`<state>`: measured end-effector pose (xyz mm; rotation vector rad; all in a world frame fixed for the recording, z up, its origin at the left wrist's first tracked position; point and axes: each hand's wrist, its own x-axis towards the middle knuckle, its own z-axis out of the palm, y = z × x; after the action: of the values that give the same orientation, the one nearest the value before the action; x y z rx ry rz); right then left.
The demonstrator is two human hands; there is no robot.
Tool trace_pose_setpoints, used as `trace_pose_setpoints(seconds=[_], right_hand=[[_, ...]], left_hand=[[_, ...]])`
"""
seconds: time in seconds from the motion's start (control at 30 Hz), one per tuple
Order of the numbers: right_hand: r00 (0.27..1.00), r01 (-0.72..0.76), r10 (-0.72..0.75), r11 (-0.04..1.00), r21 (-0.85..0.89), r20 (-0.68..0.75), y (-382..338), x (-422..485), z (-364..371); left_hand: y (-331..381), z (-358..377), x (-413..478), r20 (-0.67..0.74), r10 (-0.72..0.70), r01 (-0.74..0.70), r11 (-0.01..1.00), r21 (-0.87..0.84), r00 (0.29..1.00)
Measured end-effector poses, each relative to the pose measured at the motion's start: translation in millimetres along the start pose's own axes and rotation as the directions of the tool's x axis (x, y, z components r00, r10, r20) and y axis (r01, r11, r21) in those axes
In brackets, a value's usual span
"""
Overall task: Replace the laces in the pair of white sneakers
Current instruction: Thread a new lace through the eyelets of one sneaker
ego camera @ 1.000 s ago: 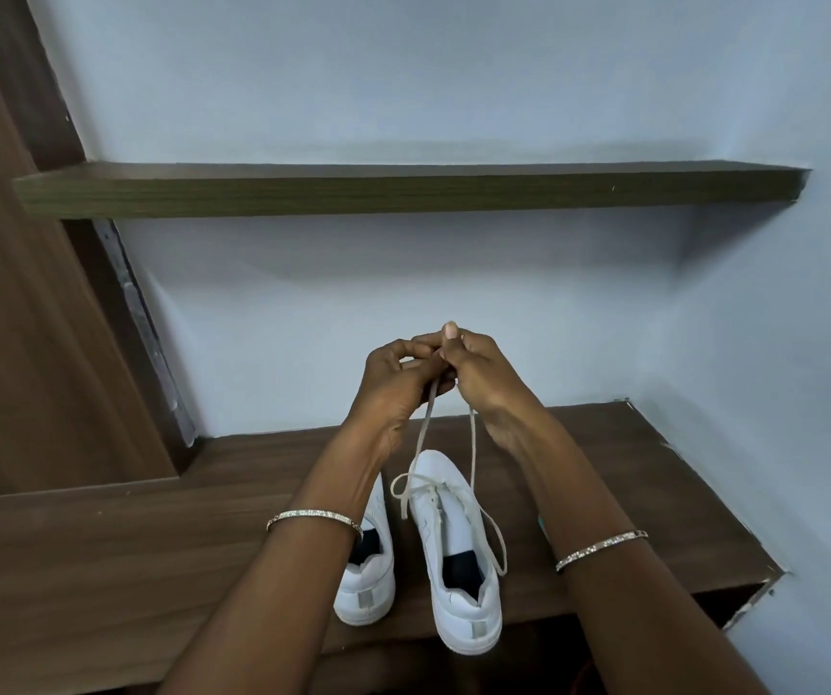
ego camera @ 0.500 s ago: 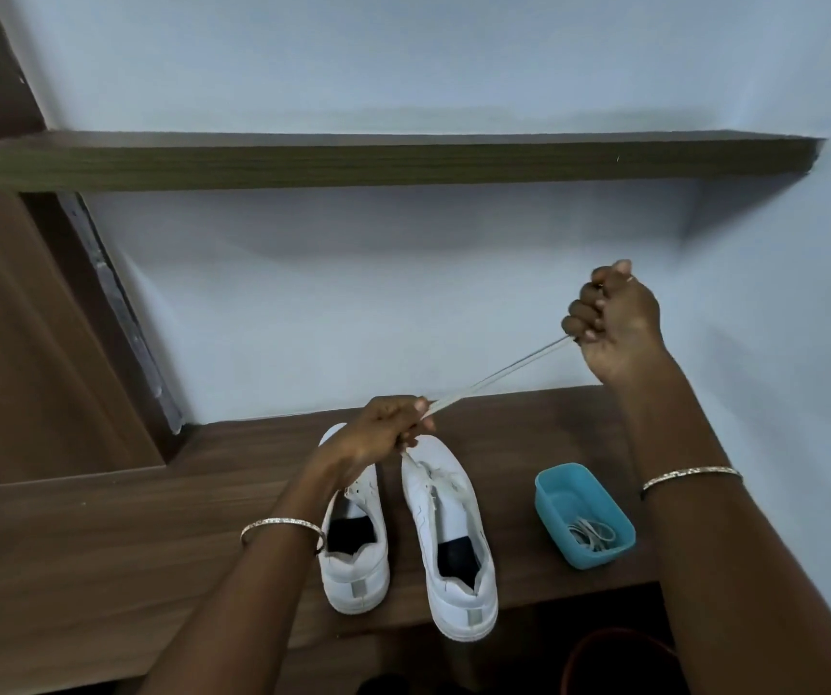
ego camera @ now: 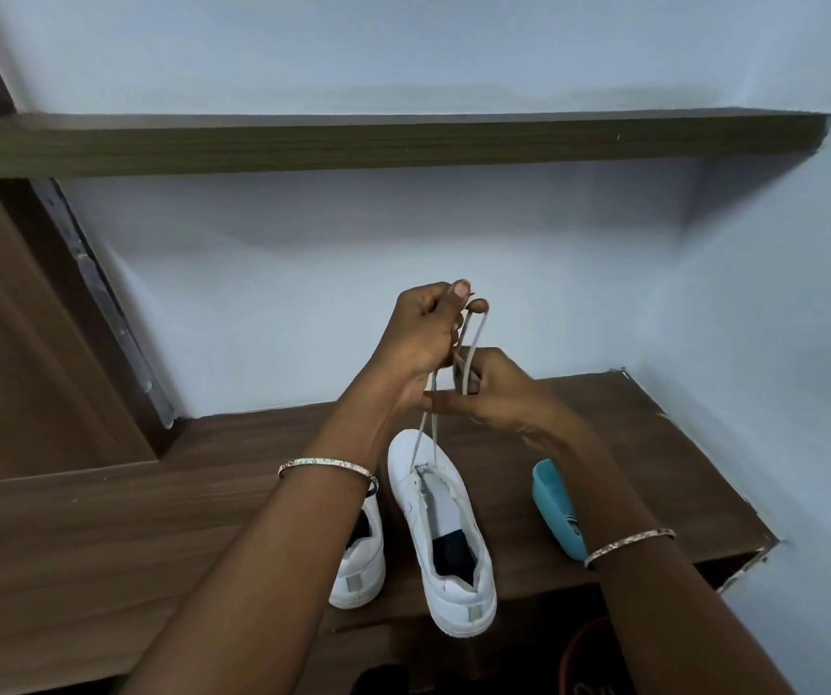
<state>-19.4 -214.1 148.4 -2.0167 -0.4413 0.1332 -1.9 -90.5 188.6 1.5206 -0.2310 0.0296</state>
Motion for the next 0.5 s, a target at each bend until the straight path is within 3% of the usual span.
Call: trace_pose_setpoints(seconds=[0.2, 0.33, 0.43, 0.5], right_hand=[[0.984, -0.029, -0.005, 0.982, -0.185, -0.18, 14, 20, 9], [0.943, -0.04, -0.007, 0.99, -0.134, -0.334, 25, 33, 10], [0.903, -0.047, 0.043, 0.999, 0.001, -0.428, 33, 43, 10], [0.878, -0.06, 0.084, 0.996, 0.065, -0.472, 38, 51, 11]], left_hand=[[-18, -12, 6, -0.002, -0.019, 0.019, 0.999, -0.038, 1.0], [-47, -32, 13, -0.171, 0.011, 0.006, 0.995, 0.102, 0.985], [-93, -39, -4, -0.276, -0.191, 0.253, 0.945, 0.209, 0.942], [-132, -38, -26, -0.208, -0.391, 0.442, 0.808, 0.389, 0.897]])
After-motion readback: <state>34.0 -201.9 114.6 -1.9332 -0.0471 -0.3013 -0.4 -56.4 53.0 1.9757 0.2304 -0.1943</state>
